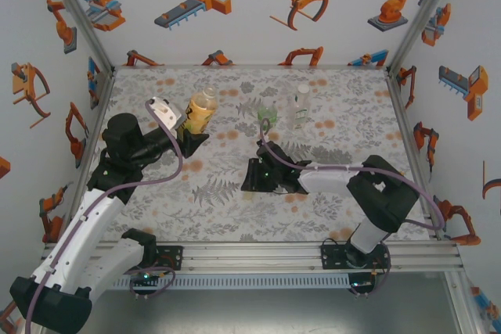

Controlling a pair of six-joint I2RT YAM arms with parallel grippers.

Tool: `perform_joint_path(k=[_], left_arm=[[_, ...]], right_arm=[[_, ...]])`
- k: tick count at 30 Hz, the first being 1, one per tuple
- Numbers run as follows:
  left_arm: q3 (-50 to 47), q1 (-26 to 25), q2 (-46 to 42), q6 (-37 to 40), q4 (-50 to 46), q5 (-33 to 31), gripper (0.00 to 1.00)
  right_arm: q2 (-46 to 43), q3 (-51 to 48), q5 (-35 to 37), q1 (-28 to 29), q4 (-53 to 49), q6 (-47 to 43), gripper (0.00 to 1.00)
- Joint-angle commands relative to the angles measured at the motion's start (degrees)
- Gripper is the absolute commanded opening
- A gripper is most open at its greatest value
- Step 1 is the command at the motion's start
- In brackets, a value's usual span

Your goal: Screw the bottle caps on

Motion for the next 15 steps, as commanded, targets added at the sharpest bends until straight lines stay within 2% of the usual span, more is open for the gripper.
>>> perform_joint_path(k=[1,10,15], left_arm=[[-0.28,0.01,-0.14,-0.97,1.96,1.26,0.06],[-0.20,0.01,-0.31,-0.83,1.85,1.17,0.06],[-0.24,0.03,-0.29,-0.73,1.78,1.17,0.06]], right_arm=[[2.16,1.71,6.69,0.23,-15.74,-3.98,0.44],[9.18,18.82,13.27,5.98,-35.88,-10.38,0.48],[13.38,25.72,15.21,8.90,-41.65,-11.78,0.49]])
